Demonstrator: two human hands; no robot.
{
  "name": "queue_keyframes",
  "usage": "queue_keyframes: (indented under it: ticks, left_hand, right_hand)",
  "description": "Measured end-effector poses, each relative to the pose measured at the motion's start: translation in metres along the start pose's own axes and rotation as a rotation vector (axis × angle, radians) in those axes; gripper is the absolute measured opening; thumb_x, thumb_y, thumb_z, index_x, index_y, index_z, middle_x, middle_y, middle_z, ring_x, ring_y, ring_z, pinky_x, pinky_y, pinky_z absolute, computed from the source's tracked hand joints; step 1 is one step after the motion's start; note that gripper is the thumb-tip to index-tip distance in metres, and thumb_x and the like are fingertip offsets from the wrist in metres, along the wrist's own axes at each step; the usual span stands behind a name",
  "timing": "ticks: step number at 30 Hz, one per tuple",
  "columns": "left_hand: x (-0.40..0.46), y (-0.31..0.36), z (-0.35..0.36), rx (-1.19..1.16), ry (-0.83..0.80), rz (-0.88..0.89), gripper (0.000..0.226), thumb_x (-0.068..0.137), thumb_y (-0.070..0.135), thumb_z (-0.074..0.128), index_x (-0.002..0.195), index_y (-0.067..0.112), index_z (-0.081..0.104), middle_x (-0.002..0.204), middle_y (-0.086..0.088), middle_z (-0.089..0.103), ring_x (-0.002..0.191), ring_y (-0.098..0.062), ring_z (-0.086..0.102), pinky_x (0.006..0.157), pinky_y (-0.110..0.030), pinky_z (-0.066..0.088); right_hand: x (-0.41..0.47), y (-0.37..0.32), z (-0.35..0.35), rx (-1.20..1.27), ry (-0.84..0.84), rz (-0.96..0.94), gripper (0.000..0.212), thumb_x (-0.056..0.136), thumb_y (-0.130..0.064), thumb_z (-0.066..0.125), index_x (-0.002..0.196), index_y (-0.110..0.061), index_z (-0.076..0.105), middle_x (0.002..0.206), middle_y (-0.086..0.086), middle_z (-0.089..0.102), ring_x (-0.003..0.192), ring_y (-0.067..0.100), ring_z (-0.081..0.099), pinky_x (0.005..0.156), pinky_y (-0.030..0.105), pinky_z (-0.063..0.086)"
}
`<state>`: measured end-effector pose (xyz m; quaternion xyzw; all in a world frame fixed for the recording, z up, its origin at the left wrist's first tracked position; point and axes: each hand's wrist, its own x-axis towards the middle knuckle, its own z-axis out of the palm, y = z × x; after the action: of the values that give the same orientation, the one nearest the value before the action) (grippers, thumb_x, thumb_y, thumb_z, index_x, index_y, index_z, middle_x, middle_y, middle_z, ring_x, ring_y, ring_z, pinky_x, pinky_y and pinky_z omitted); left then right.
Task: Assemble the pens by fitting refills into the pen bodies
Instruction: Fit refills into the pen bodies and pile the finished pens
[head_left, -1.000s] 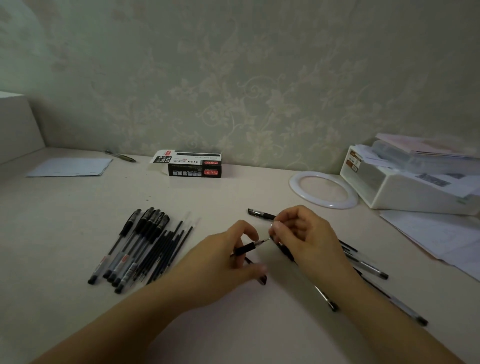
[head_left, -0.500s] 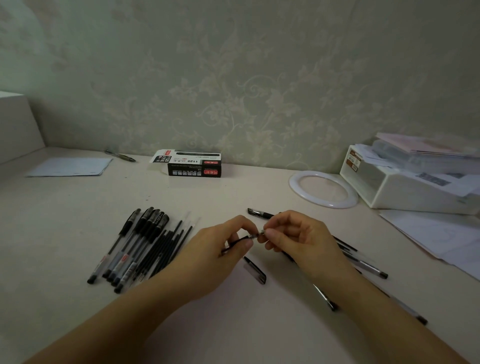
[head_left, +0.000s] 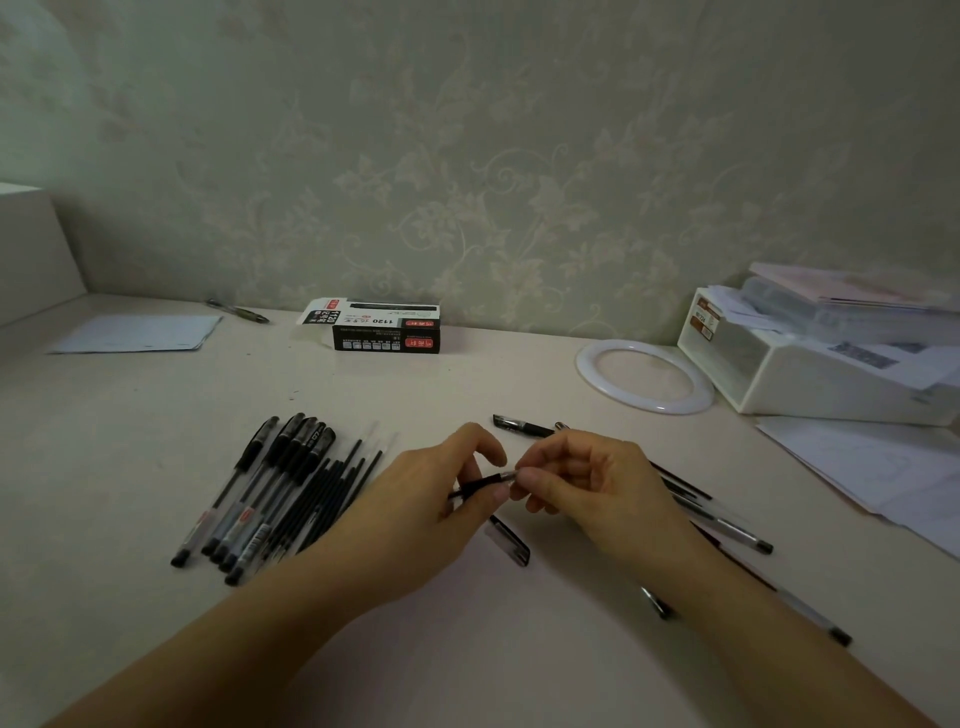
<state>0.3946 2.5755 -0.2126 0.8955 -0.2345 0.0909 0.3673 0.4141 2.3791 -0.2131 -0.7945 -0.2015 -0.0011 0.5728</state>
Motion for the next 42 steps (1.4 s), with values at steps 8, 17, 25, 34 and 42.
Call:
queue_keyframes:
  ticks: [8, 17, 25, 34, 42]
  left_hand:
    - [0.000, 0.002, -0.001, 0.061, 0.047, 0.102, 0.012, 0.095, 0.031, 0.054, 0.104, 0.033, 0.062, 0.092, 0.018, 0.061, 0.086, -0.001, 0.058, 0.071, -0.018, 0.048]
    - [0.002, 0.001, -0.003, 0.064, 0.098, 0.110, 0.009, 0.094, 0.029, 0.056, 0.098, 0.030, 0.063, 0.088, 0.019, 0.061, 0.084, -0.001, 0.058, 0.068, -0.007, 0.041]
    - [0.002, 0.003, -0.005, -0.010, 0.112, 0.096, 0.008, 0.094, 0.027, 0.058, 0.097, 0.030, 0.064, 0.086, 0.020, 0.062, 0.081, -0.002, 0.058, 0.067, -0.004, 0.040]
    - [0.001, 0.005, -0.004, 0.000, 0.128, 0.099, 0.006, 0.089, 0.024, 0.065, 0.092, 0.030, 0.064, 0.081, 0.019, 0.060, 0.079, -0.001, 0.056, 0.065, -0.005, 0.040]
    - [0.002, 0.007, -0.004, 0.004, 0.147, 0.105, 0.003, 0.089, 0.024, 0.065, 0.092, 0.024, 0.067, 0.079, 0.018, 0.061, 0.080, -0.003, 0.057, 0.068, -0.006, 0.041]
  right_hand:
    - [-0.003, -0.001, 0.006, -0.345, 0.048, -0.161, 0.038, 0.098, -0.043, 0.049, 0.066, -0.024, 0.058, 0.059, -0.006, 0.061, 0.052, 0.002, 0.053, 0.054, 0.011, 0.040]
    - [-0.002, -0.001, 0.002, -0.335, -0.029, -0.137, 0.016, 0.095, -0.038, 0.058, 0.082, -0.030, 0.062, 0.072, -0.010, 0.066, 0.060, 0.000, 0.055, 0.059, 0.015, 0.044]
    - [-0.002, -0.003, 0.002, -0.296, -0.002, -0.186, 0.008, 0.094, -0.036, 0.061, 0.088, -0.031, 0.062, 0.077, -0.014, 0.066, 0.064, 0.001, 0.056, 0.061, 0.011, 0.043]
    - [-0.003, -0.006, 0.001, -0.315, 0.014, -0.182, 0.026, 0.091, -0.050, 0.055, 0.080, -0.029, 0.065, 0.071, -0.015, 0.064, 0.057, 0.002, 0.052, 0.057, 0.012, 0.041]
    - [-0.005, -0.010, 0.002, -0.294, -0.031, -0.198, 0.017, 0.097, -0.030, 0.056, 0.083, -0.023, 0.062, 0.067, -0.004, 0.060, 0.060, 0.002, 0.051, 0.059, 0.016, 0.042]
